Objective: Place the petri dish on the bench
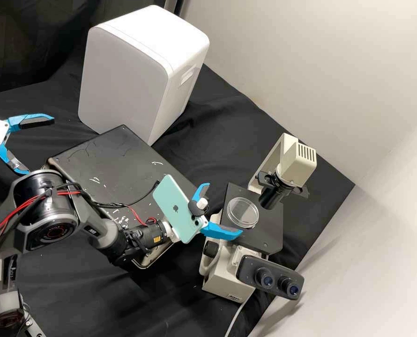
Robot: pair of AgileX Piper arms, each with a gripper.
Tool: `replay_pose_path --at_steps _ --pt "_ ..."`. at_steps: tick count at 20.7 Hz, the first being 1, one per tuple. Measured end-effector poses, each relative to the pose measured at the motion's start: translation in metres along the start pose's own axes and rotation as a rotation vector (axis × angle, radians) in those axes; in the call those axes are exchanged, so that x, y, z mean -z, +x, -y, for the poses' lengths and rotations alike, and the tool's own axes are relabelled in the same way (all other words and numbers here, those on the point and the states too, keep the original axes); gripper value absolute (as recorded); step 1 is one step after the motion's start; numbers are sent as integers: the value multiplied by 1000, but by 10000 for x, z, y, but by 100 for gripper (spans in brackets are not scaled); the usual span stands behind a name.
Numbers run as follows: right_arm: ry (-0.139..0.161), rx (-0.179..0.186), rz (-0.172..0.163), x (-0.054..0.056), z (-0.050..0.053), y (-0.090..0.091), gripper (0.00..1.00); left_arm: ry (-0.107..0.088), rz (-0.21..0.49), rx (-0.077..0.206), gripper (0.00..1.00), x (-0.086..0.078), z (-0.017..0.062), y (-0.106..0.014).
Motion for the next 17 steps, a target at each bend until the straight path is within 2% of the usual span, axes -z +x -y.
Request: replay_pose_path --at_steps 4,12,14,17 --pt "-1 -17 9 -48 -44 72 100 0 -1 0 100 1 0 0" --pt "-3 -21 30 -132 -62 257 100 -7 4 11 100 -10 21 11" --pt "-3 -21 31 -130 -69 293 100 6 4 11 100 -10 21 11" --pt "-3 -20 33 -146 -60 341 100 6 4 11 100 -10 21 11"
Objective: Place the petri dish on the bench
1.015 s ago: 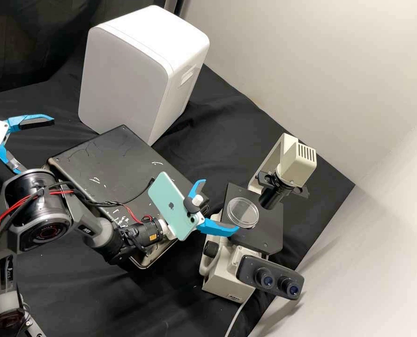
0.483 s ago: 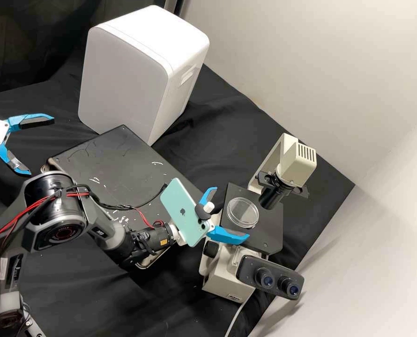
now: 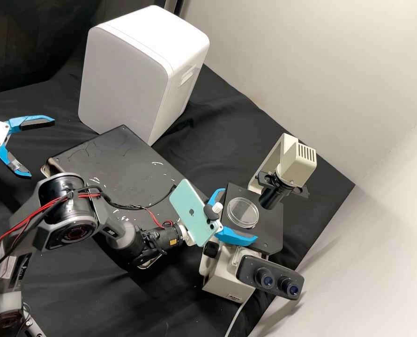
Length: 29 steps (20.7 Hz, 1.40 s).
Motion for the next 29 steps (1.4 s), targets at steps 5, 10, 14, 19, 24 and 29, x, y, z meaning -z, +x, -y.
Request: replay_pose_path --at_steps 5,10,14,19,24,29 --pt "-14 1 7 -21 7 105 100 -2 0 1 100 -7 2 4" --pt "-27 0 11 -25 -2 217 100 -8 0 10 100 -8 20 11" --pt "-32 5 15 -48 19 258 100 -11 1 19 100 -7 35 16" --pt "-32 2 19 -63 26 270 100 -11 11 18 100 -26 34 19" --pt "-32 2 19 -63 26 270 0 -12 12 23 100 -25 42 22" --pt "-32 2 19 -63 26 270 0 -15 12 29 100 -25 53 25"
